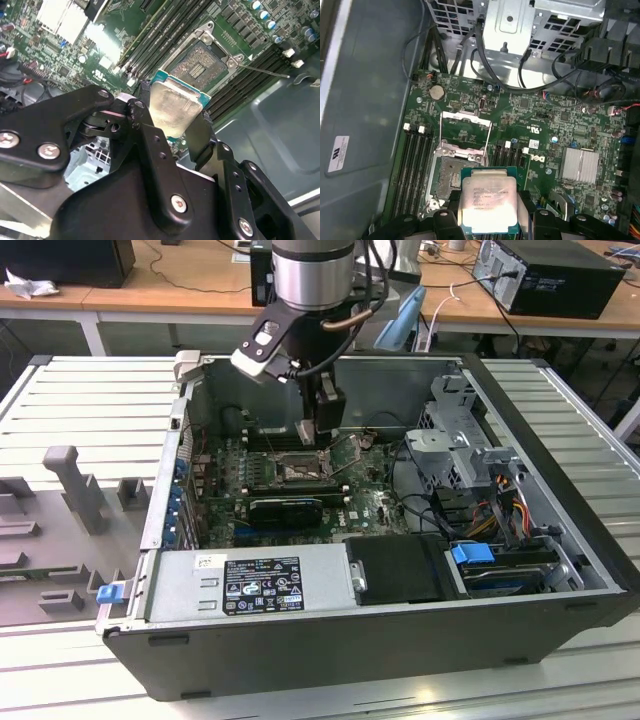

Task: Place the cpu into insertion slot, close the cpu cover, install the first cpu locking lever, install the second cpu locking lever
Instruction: 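Place the cpu into insertion slot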

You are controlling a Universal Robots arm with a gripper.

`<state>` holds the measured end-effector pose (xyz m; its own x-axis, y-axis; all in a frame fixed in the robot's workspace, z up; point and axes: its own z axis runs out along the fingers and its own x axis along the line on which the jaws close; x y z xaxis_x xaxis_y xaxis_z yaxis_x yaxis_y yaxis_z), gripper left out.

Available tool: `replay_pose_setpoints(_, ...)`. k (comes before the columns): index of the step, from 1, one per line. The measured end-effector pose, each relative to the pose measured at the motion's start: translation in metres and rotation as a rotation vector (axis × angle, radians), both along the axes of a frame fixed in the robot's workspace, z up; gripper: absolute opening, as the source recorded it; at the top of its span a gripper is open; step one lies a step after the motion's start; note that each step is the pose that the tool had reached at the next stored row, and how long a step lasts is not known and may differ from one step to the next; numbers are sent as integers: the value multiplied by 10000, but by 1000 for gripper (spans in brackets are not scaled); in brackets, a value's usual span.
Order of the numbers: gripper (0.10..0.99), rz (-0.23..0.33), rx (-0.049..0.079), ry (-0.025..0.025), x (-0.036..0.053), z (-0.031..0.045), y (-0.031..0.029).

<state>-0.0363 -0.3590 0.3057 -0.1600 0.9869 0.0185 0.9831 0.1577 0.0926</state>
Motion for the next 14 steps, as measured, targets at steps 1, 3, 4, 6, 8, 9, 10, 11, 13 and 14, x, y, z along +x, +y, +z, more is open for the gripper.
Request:
replay_pose_setpoints(1, 529, -142, 1, 0, -2, -34, 3)
replay_pose_setpoints(3, 529, -332, -2, 0, -3, -72, 6)
replay_pose_setpoints(4, 529, -545, -4, -1, -3, -106, 7)
replay_pose_setpoints(6, 529, -797, -7, 0, -4, -146, 8)
replay_pose_setpoints(8, 529, -1011, -7, 0, -5, -182, 8)
replay_pose_setpoints(9, 529, -1200, -6, 0, -6, -217, 8)
replay_pose_setpoints(10, 529, -1348, -6, 0, -7, -245, 9)
replay_pose_setpoints(11, 529, -1458, -7, 0, -7, -266, 9)
replay_pose_setpoints(13, 529, -1665, -7, 3, -7, -302, 10)
replay_pose_setpoints(14, 529, -1762, -8, 4, -7, -320, 11)
